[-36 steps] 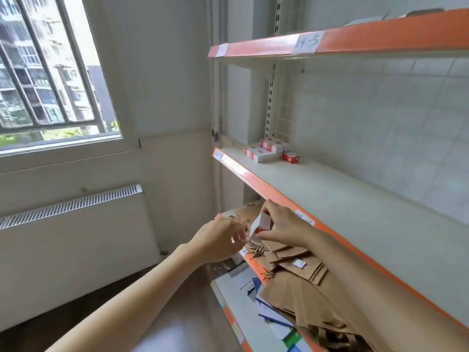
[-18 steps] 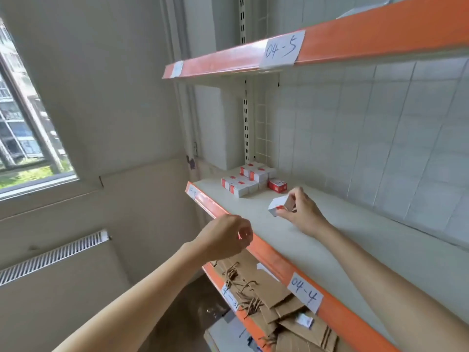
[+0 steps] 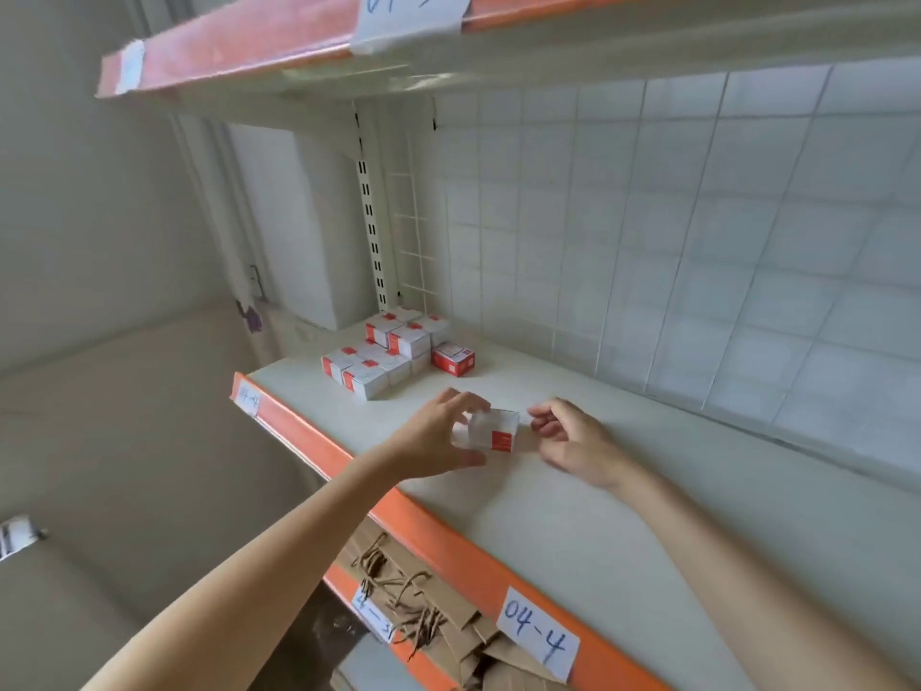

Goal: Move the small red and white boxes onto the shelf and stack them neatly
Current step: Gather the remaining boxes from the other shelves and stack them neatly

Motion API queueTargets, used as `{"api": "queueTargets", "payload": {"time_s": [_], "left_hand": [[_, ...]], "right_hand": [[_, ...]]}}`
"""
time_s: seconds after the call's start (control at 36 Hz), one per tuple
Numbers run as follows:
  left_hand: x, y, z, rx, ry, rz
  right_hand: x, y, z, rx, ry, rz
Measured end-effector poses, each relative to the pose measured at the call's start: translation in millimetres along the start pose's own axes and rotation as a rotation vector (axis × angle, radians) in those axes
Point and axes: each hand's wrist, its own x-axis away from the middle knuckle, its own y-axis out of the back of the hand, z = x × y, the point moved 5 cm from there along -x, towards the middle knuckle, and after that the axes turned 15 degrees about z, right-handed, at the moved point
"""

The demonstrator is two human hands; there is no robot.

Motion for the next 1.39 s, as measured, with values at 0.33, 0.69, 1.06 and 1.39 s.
{"api": "queueTargets", "payload": {"time_s": [0.33,0.69,1.06,1.39], "left_hand": [[-35,19,33,0.361,0.050,0.038],[-35,21,48,0.308,-0.072,-0.103],[-23,5,28,0.051,-0.258,0.017],[19,64,61,-0.230,-0.283,0.180]], "right_hand": [[-3,-2,1,-0.124,-0.067,-0.098],[2,-5,2,-0.079,-0.053,-0.204],[-12,-8,23,-0.023,-0.187,-0.049],[-59,-33,81,0.399,-0.218,-0.033]]}}
